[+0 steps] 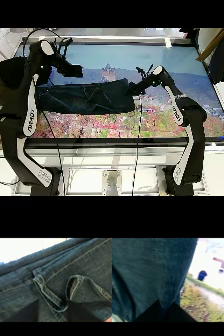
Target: Fold the clothes and pants, and hang the long-sleeved shirts on hangers.
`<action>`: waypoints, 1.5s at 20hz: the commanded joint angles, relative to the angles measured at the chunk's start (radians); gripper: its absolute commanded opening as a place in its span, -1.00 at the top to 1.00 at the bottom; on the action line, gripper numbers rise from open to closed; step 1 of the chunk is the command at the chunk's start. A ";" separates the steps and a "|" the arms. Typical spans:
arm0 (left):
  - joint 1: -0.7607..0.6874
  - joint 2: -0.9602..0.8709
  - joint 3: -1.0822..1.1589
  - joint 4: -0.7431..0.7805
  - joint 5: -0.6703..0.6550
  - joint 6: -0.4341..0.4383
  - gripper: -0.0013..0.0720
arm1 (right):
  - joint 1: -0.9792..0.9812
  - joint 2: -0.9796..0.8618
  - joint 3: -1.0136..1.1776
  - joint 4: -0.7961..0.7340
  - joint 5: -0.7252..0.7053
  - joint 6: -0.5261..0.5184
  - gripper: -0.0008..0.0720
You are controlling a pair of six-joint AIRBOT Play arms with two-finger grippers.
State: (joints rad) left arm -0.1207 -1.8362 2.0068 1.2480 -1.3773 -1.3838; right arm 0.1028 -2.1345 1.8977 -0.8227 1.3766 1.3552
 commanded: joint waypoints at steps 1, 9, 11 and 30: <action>0.002 -0.015 0.000 0.000 -0.042 0.000 0.85 | 0.011 0.016 0.000 0.014 0.073 -0.015 0.92; -0.113 -0.017 -0.001 -0.013 -0.150 0.000 0.86 | -0.212 0.340 0.000 -0.138 0.355 0.026 0.92; -0.199 -0.032 -0.005 -0.016 -0.132 0.000 0.86 | -0.274 0.423 0.000 -0.138 0.401 0.025 0.92; -0.322 -0.056 -0.017 0.203 -0.090 -0.040 0.86 | -0.048 0.482 0.008 0.029 -0.032 0.103 0.92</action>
State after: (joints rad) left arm -0.5377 -1.9839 1.9892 1.3357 -1.3434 -1.4231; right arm -0.0151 -1.6489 1.9049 -0.7811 1.4372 1.4490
